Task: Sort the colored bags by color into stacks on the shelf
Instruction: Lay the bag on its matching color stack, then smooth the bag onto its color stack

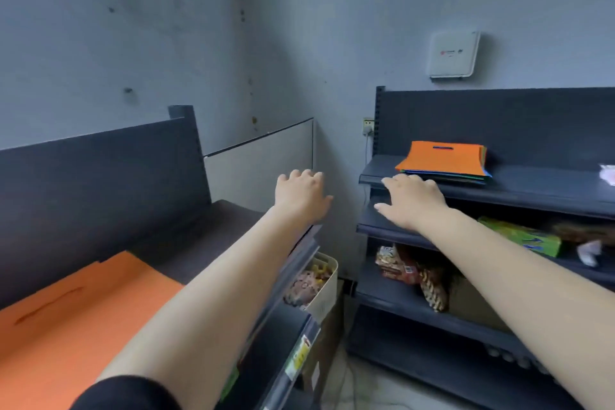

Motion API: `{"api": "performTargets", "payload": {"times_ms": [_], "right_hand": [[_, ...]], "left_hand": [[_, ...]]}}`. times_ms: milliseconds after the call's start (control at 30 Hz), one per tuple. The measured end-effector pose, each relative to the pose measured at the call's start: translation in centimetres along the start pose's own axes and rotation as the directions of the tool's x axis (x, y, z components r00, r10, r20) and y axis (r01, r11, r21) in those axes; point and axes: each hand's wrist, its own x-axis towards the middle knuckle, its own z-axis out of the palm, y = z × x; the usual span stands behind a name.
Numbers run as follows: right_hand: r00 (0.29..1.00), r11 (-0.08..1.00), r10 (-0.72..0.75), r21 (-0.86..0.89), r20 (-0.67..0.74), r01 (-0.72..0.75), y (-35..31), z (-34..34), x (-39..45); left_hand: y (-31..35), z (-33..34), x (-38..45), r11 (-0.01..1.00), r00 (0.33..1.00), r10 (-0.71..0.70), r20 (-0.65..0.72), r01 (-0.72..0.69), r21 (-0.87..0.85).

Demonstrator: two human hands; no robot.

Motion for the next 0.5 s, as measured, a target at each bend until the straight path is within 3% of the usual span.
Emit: {"api": "performTargets", "payload": {"times_ms": [500], "right_hand": [[0.952,0.952,0.303,-0.063,0.036,-0.301,15.1,6.1,11.7]], "left_hand": [[11.5,7.4,21.5,0.950,0.950,0.311,-0.004,-0.311,0.028]]}}
